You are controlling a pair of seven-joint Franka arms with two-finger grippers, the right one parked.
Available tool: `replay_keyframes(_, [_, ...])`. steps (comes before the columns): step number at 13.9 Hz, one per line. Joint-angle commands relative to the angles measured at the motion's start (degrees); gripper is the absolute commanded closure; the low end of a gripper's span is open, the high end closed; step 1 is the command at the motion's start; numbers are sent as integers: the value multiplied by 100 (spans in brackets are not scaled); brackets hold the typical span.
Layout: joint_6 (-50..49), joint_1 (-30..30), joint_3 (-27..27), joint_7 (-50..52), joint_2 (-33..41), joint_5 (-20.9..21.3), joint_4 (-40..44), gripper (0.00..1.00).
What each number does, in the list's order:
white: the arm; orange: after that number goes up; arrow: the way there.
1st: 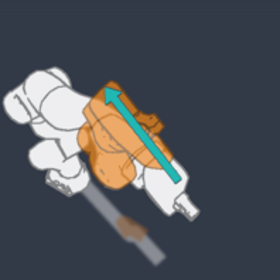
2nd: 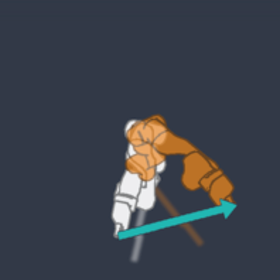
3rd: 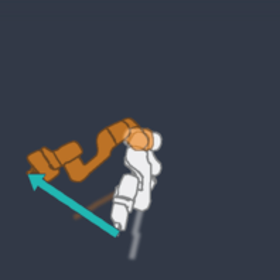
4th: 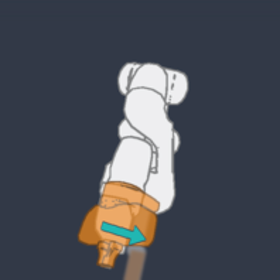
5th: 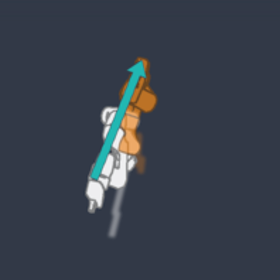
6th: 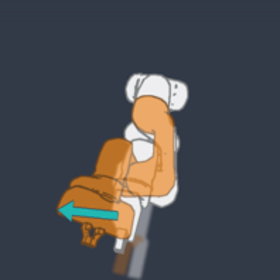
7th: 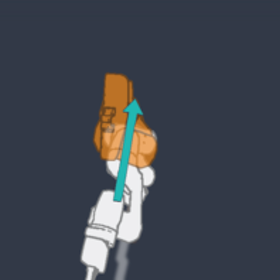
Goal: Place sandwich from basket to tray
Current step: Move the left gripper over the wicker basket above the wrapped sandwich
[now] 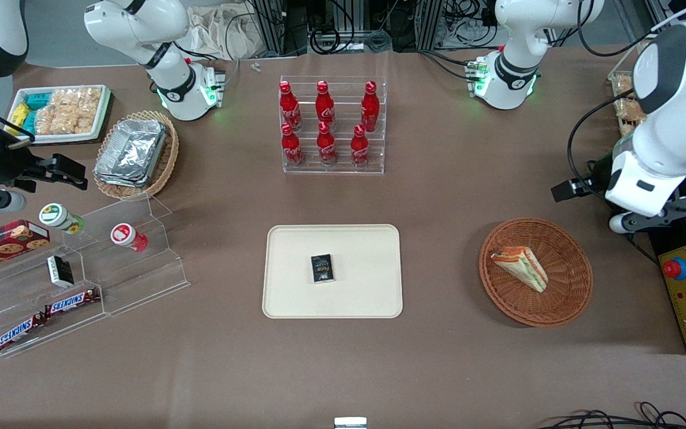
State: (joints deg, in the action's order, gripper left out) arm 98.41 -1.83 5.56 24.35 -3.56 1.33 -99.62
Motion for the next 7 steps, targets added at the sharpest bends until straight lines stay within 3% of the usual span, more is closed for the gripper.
replay_keyframes(1, [563,42,-11,324,145,-72,-583,0])
replay_keyframes(7, [2365,60,-11,1246,-56,-63,-1735,0])
